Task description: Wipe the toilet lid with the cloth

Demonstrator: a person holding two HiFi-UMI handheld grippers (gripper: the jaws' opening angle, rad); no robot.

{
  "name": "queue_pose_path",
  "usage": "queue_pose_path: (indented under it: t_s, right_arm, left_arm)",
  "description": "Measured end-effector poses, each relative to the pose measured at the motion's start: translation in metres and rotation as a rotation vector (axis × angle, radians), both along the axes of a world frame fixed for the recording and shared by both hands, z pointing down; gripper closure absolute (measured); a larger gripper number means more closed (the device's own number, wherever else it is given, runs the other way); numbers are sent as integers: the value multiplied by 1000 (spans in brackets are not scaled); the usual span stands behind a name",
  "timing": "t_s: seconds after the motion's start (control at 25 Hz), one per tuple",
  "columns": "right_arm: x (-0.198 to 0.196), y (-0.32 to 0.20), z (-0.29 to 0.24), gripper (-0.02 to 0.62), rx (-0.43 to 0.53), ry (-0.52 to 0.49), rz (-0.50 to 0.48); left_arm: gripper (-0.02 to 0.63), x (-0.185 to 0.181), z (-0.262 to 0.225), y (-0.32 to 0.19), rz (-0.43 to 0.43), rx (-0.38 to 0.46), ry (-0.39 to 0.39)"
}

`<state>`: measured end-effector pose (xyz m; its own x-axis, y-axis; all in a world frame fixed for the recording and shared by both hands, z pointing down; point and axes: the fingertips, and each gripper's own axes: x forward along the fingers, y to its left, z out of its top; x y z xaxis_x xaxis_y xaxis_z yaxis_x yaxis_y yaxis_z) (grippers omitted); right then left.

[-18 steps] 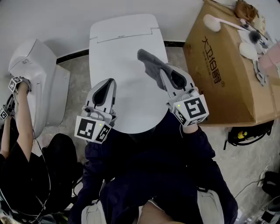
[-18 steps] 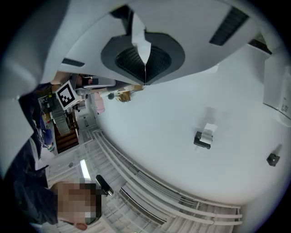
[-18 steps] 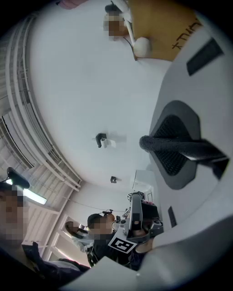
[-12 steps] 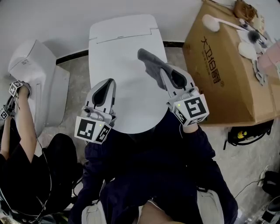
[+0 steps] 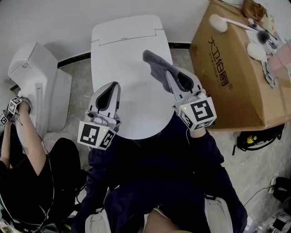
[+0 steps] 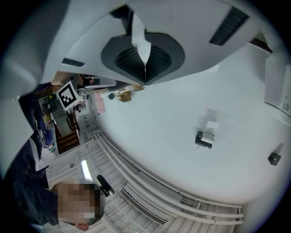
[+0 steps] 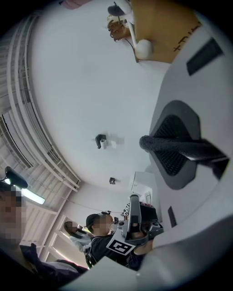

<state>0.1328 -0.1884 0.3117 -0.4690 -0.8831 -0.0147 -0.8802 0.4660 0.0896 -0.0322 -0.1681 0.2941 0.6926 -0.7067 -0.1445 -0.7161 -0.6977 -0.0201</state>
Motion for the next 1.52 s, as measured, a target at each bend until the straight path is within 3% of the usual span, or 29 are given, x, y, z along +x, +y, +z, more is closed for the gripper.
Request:
queue_pose_path:
  t_s: [0.48,0.68,0.88,1.08,1.28,1.52]
  right_arm:
    - [22,-30,-4,537,28,49,23]
    - [55,-107,-8,537,98,205,89]
    - [60,-182,-8,537,146,404,116]
    - [41,-241,15,537,182,561,17]
    - [24,-273,80,537,106,729,-105]
    - [23,-264,122,537,-27,759,-207]
  left_arm:
    - [591,8,3,0,10,-12,-15]
    - [591,14,2,7,17,-17,-37]
    - [591,15,6,12,-8,-38,-55]
    - [591,17,7,14,-44,-66,-47]
    - [591,11,11,16,-93,-78,-69]
    - [591,11,16,14,-110,-81,-89]
